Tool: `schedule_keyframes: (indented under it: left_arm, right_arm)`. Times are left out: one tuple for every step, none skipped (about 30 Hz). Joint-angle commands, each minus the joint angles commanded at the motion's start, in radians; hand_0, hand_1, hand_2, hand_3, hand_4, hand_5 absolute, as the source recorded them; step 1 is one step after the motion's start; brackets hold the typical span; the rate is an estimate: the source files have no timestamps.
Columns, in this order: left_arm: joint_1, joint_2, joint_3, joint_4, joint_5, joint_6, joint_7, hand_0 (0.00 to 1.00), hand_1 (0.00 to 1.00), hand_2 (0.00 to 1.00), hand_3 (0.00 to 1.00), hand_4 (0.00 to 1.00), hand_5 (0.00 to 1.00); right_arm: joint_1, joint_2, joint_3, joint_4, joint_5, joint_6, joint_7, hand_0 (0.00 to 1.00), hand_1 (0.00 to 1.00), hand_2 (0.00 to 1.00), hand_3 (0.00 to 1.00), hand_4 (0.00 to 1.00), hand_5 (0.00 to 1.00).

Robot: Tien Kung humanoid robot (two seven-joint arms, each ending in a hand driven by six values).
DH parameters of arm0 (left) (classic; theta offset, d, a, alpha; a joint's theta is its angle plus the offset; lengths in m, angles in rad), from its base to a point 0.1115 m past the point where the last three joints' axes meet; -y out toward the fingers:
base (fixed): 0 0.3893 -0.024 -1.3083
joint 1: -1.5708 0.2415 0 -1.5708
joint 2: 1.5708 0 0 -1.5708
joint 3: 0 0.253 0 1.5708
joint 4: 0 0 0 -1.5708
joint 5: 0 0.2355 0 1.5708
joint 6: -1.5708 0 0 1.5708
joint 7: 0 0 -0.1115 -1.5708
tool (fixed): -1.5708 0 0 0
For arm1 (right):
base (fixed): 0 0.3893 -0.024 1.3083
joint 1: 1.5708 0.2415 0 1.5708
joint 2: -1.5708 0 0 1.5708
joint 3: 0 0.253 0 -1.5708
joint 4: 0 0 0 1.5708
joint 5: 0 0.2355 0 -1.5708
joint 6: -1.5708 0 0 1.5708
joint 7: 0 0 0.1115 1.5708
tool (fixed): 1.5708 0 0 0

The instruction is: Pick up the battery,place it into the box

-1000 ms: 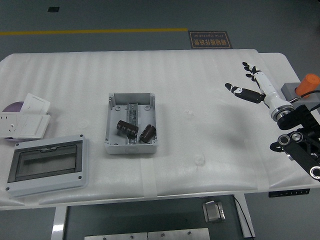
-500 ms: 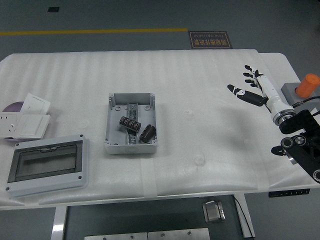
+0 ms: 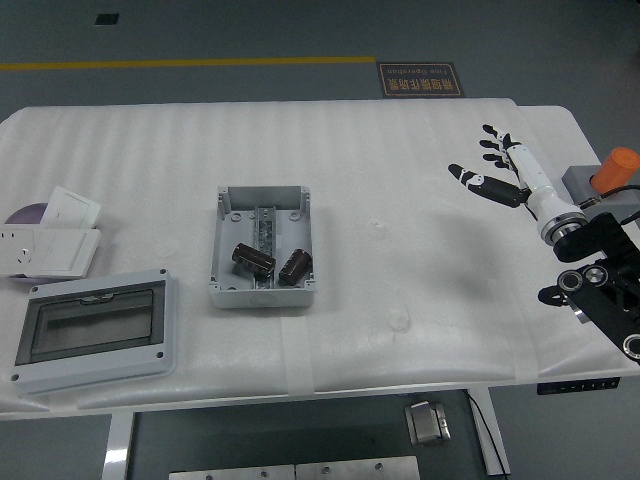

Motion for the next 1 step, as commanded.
schedule_keyframes:
  left_arm:
    - [-0.001,-0.001,-0.001,0.0,0.0,0.0,0.0,0.666,0.683,0.565,0.583,0.516,0.432]
  right_arm:
    - [0.005,0.002,-0.007,-0.001,0.0,0.0,-0.001,0.851,0.822,0.888,0.998,0.852,0.519]
